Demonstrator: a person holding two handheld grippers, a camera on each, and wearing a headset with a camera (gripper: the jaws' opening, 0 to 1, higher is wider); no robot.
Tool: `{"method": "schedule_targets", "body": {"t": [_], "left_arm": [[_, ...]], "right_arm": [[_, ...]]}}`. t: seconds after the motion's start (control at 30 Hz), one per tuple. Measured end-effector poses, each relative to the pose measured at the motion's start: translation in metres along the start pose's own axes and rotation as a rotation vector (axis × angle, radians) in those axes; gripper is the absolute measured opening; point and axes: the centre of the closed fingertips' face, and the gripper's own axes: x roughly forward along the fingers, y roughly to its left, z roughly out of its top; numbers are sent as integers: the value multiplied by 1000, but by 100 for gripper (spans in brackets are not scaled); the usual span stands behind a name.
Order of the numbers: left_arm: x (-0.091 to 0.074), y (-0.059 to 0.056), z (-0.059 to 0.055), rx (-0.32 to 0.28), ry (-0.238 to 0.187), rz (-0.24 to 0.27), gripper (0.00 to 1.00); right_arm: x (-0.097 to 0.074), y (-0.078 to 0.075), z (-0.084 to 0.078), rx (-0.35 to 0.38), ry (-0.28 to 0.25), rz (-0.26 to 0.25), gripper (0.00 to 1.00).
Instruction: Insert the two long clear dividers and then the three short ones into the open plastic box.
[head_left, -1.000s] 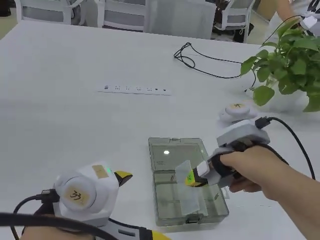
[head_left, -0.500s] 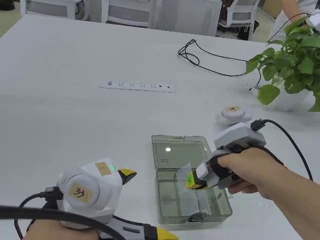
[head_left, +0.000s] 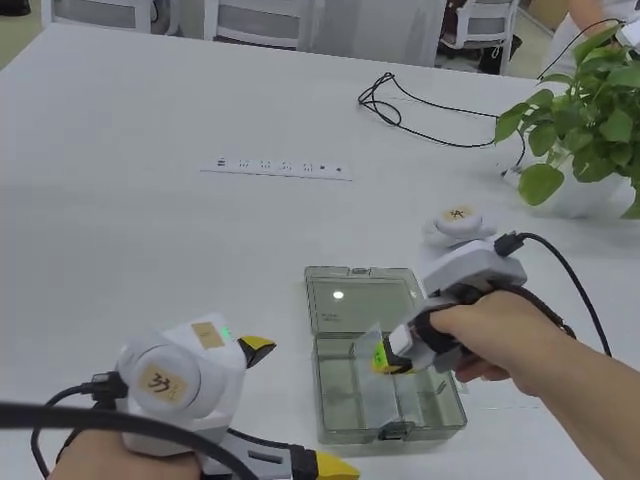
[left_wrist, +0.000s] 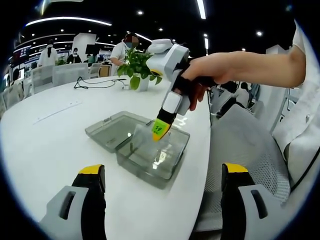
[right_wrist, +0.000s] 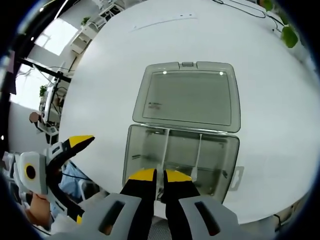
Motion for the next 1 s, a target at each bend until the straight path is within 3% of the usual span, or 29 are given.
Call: {"method": "schedule_targets", "body": {"t": [0.43, 1.0], "left_arm": [[0, 1, -1, -6, 5, 5, 98], [-1, 0, 0, -4, 11, 9, 99]], "right_arm": [[2, 2, 2, -65, 0, -35, 7], [20, 6, 1, -81, -28, 19, 10]]}}
